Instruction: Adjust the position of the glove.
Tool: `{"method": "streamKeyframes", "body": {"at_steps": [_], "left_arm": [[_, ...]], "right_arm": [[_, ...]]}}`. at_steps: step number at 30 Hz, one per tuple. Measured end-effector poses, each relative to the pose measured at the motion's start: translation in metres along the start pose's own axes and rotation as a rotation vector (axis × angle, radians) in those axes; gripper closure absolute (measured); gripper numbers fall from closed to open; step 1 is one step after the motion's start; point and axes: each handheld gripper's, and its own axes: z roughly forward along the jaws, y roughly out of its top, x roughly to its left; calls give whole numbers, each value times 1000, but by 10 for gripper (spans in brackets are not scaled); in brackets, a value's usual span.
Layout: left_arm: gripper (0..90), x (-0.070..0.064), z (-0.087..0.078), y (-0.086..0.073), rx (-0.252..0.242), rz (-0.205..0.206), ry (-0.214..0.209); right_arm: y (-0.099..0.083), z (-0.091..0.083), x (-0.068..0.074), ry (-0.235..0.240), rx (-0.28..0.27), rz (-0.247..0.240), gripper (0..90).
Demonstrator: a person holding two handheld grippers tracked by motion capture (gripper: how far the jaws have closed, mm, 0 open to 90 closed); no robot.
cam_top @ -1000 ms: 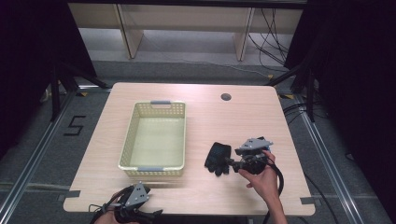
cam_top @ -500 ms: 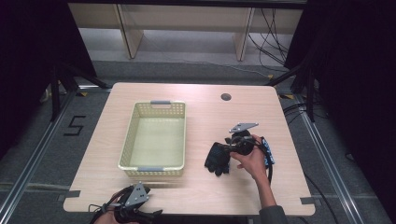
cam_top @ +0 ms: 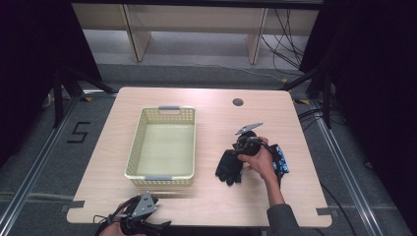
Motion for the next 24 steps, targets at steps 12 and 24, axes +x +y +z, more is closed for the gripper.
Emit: {"method": "streamKeyframes", "body": {"at_steps": [12, 24], "left_arm": [[166, 0, 0, 0, 4, -1, -3], [168, 2, -1, 1, 9, 30, 4]], "right_arm": [[-7, 7, -10, 57, 59, 4, 718], [-18, -20, -6, 116, -24, 37, 877]]}}
